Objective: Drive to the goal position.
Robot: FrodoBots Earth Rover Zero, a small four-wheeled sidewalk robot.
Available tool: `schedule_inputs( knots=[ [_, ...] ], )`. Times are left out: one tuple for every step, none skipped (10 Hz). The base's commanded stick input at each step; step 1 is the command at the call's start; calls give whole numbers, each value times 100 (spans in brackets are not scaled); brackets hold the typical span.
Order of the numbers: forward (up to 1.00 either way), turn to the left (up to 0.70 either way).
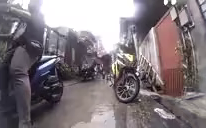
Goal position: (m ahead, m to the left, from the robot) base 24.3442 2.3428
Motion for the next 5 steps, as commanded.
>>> schedule_inputs(
  knots=[
    [0,0],
    [0,0],
    [0,0],
    [47,0],
    [98,0]
  ],
)
